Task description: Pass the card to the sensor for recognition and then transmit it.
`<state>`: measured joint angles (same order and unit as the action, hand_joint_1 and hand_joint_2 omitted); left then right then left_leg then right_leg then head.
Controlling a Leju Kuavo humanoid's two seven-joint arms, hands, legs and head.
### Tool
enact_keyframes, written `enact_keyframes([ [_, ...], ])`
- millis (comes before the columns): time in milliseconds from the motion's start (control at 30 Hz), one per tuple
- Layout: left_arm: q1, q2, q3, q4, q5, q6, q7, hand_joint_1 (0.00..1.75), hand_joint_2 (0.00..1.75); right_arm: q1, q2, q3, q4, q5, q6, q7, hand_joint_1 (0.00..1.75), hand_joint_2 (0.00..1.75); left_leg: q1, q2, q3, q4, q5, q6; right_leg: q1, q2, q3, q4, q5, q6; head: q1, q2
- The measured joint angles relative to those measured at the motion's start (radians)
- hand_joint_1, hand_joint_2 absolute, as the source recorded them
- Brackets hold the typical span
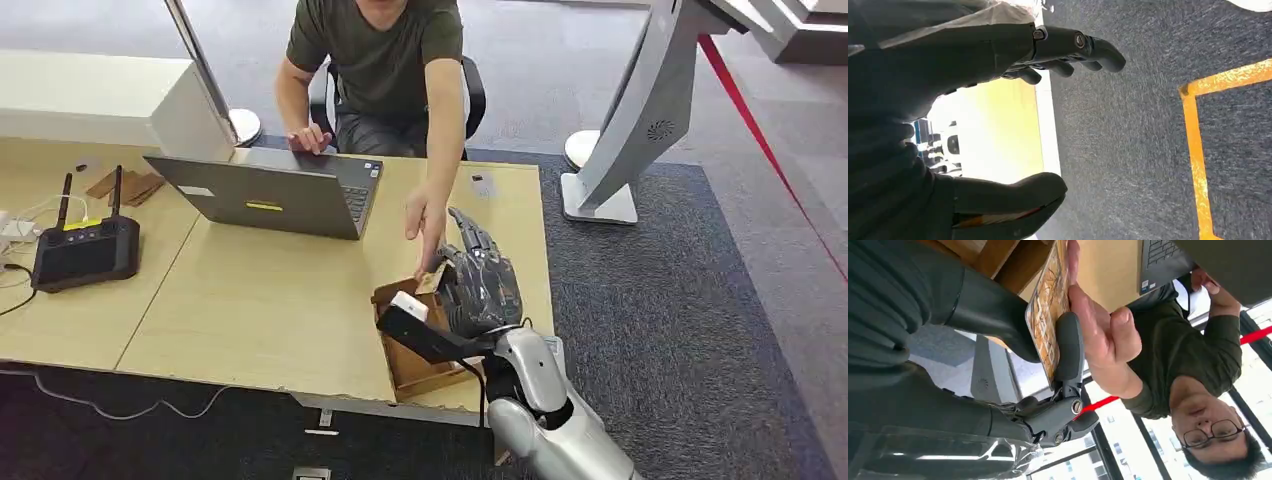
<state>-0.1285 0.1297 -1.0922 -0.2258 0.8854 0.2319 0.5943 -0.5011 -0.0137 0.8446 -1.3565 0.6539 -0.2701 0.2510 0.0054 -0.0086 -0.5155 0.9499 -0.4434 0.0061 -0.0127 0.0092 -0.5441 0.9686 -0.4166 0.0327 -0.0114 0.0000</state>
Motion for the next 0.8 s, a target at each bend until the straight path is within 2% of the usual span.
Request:
enact_keyframes([
  [800,0.0,0.0,0.0,0.0,0.0,0.0,0.0,0.0,1.75,0.0,0.0,0.0,0.0,0.0,0.0,0.0,1.75,1.75,0.0,0.0,0.0,0.0,0.0,0.0,0.0,0.0,0.0,0.0,0.0,0.0,0.0,0.0],
])
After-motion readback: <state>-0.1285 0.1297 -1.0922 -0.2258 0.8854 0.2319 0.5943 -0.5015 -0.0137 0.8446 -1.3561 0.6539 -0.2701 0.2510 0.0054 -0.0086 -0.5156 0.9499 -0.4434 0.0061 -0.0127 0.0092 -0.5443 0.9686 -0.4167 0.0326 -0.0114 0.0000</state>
